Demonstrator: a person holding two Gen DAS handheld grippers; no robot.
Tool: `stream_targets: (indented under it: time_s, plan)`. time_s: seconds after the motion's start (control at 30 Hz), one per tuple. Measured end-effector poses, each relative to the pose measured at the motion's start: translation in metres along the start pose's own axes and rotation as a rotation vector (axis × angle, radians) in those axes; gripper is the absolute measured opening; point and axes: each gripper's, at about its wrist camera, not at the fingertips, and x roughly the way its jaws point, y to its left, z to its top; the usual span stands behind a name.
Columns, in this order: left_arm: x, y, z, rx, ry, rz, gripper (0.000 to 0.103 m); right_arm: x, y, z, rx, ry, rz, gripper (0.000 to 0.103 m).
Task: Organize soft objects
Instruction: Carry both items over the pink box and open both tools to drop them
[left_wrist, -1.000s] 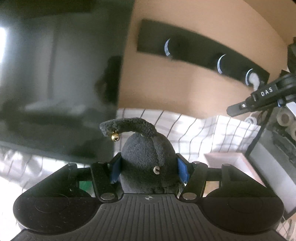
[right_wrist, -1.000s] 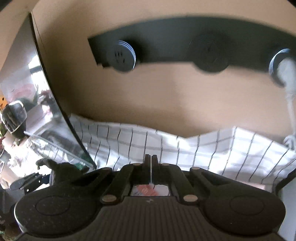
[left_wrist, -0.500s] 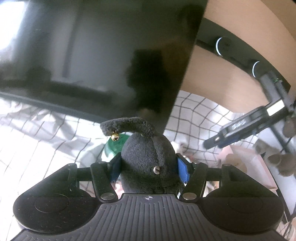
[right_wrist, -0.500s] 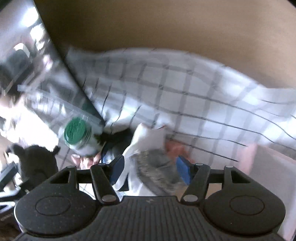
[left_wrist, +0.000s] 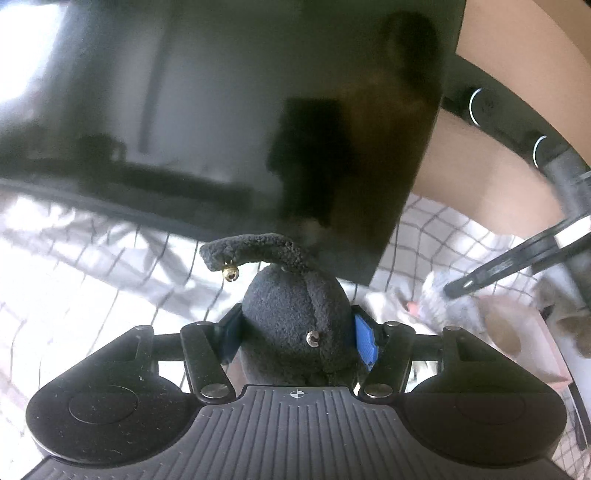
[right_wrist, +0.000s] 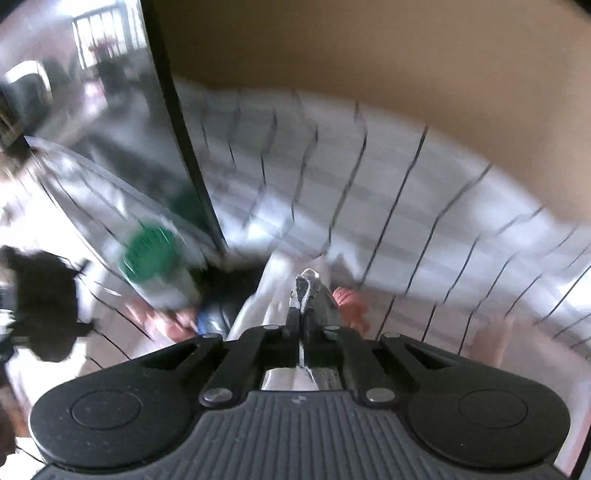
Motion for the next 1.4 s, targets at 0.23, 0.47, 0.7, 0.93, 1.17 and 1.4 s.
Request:
stream_targets:
  time_s: [0.23,0.47,0.7,0.93,1.17,1.4]
  plan:
    - [0.018,-0.038,0.036,0.077,-0.015,-0.049,0.065,-0.091,-0.018,0.014,0.044,-0.199,0.055,0.002]
    - [0.024,-0.107,0.06,0.183,-0.051,-0.161,0.065,-0.159,-0.056,-0.005,0.09,-0.338,0.033,0.002]
    - [0.045,-0.198,0.058,0.257,-0.004,-0.321,0.065,-0.21,-0.113,-0.041,0.174,-0.433,-0.063,0.002]
    - [0.093,-0.297,0.036,0.323,0.135,-0.495,0.066,-0.199,-0.172,-0.075,0.287,-0.415,-0.14,0.002]
    - [0.159,-0.354,-0.012,0.413,0.285,-0.36,0.064,-0.153,-0.211,-0.107,0.382,-0.356,-0.172,0.02]
    - [0.159,-0.343,-0.006,0.28,0.192,-0.38,0.064,-0.142,-0.203,-0.146,0.403,-0.388,-0.197,0.047]
